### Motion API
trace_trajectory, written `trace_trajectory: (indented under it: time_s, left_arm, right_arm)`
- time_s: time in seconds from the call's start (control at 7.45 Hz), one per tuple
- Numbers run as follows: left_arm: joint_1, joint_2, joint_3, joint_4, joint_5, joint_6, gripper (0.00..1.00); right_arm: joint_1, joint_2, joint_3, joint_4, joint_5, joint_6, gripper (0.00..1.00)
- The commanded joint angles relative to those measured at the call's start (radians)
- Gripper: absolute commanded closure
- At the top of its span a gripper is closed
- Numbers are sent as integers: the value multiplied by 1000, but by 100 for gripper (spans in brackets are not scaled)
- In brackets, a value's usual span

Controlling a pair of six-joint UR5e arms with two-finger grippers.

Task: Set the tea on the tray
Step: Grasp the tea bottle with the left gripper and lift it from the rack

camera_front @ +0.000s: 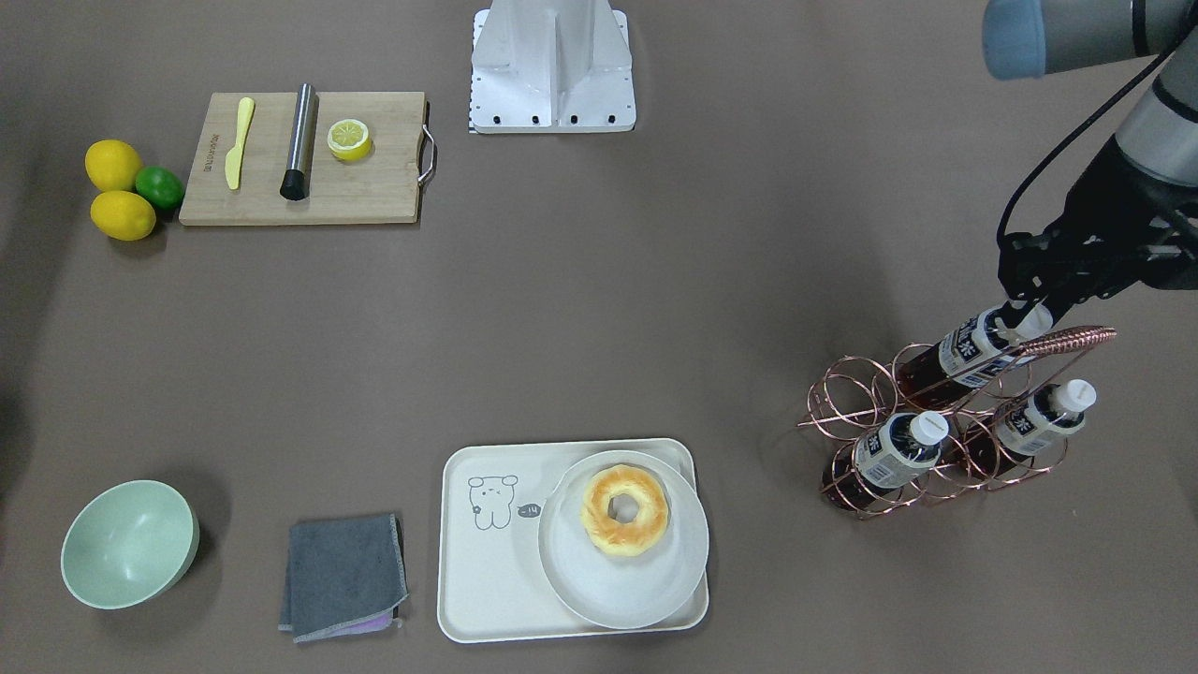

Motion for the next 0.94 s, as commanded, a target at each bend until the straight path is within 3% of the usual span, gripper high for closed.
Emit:
trace_trajectory:
  time_s: [0.0, 0.13, 0.27, 0.4, 0.67, 0.81]
  left_arm:
    - [-36, -57, -165, 268, -4, 13, 100]
    - [-36, -187, -173, 435, -24, 0, 100]
    - [-27, -266, -175, 508, -26, -49, 100]
    - [5, -304, -173, 507, -26, -136, 100]
    - [197, -451, -146, 504, 19, -363, 100]
    - [325, -517, -111, 497, 112, -438, 100]
  right_arm:
    - [0, 0, 2, 0, -1, 0, 0]
    - [2, 0, 2, 0, 1, 0, 0]
    - [2, -2, 2, 0, 1, 1, 0]
    - [2, -2, 2, 0, 1, 2, 0]
    - [2, 0, 4, 0, 4, 3, 0]
    - [0, 0, 10, 0, 4, 2, 0]
